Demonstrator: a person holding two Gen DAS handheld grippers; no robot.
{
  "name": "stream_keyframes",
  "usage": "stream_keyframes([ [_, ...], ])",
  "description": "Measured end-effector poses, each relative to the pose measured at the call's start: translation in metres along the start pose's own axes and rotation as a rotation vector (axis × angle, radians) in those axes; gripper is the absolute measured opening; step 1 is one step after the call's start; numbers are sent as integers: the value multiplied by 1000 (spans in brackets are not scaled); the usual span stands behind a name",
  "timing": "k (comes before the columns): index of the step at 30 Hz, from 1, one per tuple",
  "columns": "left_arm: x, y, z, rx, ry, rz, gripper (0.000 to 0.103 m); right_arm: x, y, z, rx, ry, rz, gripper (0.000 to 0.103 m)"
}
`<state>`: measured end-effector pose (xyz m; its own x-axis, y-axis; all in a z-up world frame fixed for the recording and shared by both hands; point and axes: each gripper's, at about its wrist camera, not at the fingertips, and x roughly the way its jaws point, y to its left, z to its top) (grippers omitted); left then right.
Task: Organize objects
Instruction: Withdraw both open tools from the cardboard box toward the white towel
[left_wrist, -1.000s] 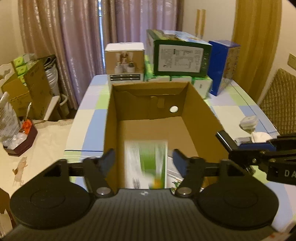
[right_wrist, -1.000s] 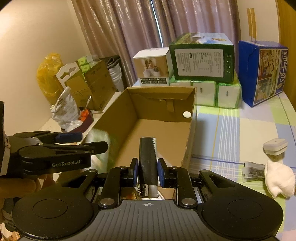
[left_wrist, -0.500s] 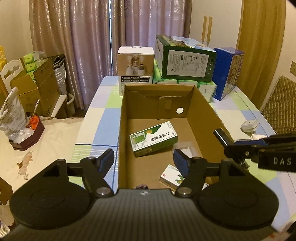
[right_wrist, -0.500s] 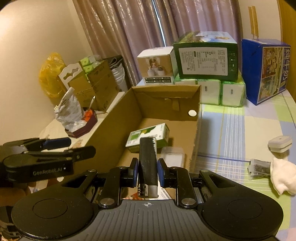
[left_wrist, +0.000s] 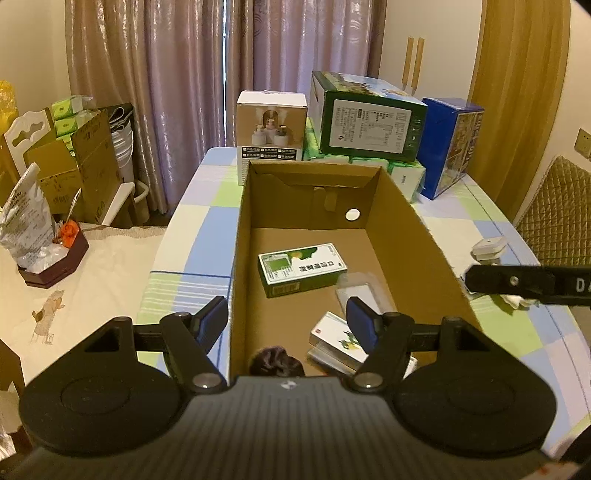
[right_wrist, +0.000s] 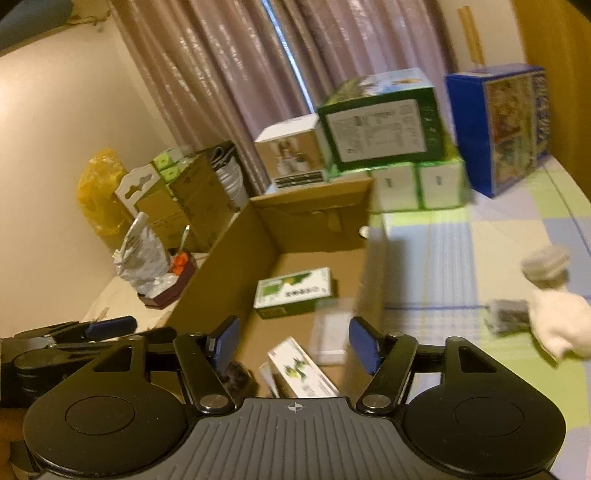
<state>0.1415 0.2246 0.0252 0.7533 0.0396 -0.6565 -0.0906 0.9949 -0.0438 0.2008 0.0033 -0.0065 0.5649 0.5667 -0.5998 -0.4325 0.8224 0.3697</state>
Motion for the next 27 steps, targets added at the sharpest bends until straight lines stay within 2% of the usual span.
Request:
stream_keyframes([
  [7,-24,-19,-9,-19,4,-23,68,-43,-8,-18,-23,6,-67,80],
  [14,-56,-46,-13,-17,-27,-36,77,-90,-14,-32,-19,-30,-98,87],
  [20,-76,-70,-17,-15,-45,-56,86,-131,-26,-42,-12,-83,-145,101],
  [27,-87,-102,-24,8,-39,-106,97,-167,-54,-54,32,-107,-199,101],
])
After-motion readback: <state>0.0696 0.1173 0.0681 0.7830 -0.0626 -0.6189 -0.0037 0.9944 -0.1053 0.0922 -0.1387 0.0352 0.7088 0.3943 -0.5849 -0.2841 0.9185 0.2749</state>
